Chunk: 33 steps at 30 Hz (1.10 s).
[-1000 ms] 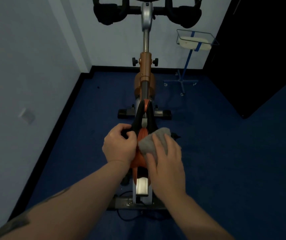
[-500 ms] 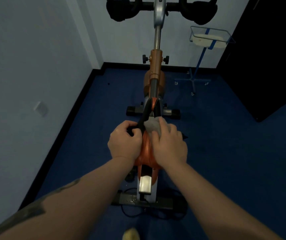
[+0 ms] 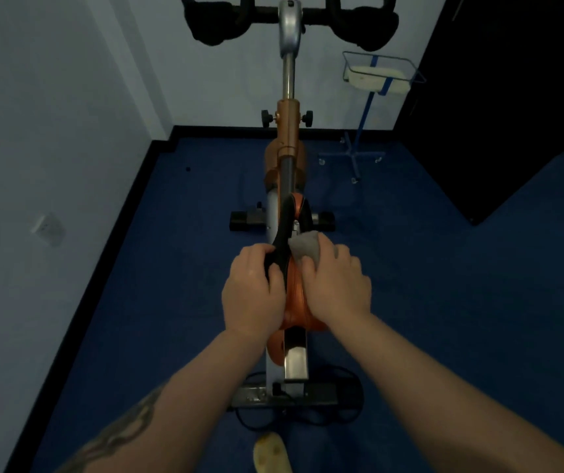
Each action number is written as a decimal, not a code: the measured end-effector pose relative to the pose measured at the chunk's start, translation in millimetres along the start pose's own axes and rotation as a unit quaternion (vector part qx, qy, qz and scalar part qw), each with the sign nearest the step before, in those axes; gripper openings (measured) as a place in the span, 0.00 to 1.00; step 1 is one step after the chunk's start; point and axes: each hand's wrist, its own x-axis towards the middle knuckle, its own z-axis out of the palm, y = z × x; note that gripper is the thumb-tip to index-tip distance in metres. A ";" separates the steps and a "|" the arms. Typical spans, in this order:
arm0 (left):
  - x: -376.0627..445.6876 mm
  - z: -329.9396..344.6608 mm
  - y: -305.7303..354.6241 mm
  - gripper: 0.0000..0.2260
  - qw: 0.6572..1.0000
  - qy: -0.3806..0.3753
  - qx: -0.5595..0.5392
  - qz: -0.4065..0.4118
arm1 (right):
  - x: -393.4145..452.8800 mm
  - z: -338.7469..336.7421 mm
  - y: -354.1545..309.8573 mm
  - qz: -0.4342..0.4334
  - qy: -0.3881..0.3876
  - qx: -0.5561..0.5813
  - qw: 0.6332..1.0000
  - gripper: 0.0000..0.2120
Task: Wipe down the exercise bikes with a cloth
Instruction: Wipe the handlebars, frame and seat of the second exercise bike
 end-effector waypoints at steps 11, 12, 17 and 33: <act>1.6 2.9 -2.4 0.14 1.000 0.005 0.011 0.019 | -20.8 3.6 6.3 -0.058 0.019 -0.050 0.997 0.28; 0.7 3.3 -3.1 0.14 1.000 0.010 0.008 0.019 | -6.1 0.2 2.1 -0.042 -0.008 -0.032 0.999 0.28; 1.5 4.4 -1.1 0.13 1.000 0.014 0.018 0.016 | -19.0 1.0 0.7 -0.049 0.020 -0.060 0.997 0.28; -0.5 7.7 -1.8 0.14 1.000 0.031 -0.008 0.000 | -55.7 4.5 12.4 -0.098 0.043 -0.086 0.991 0.29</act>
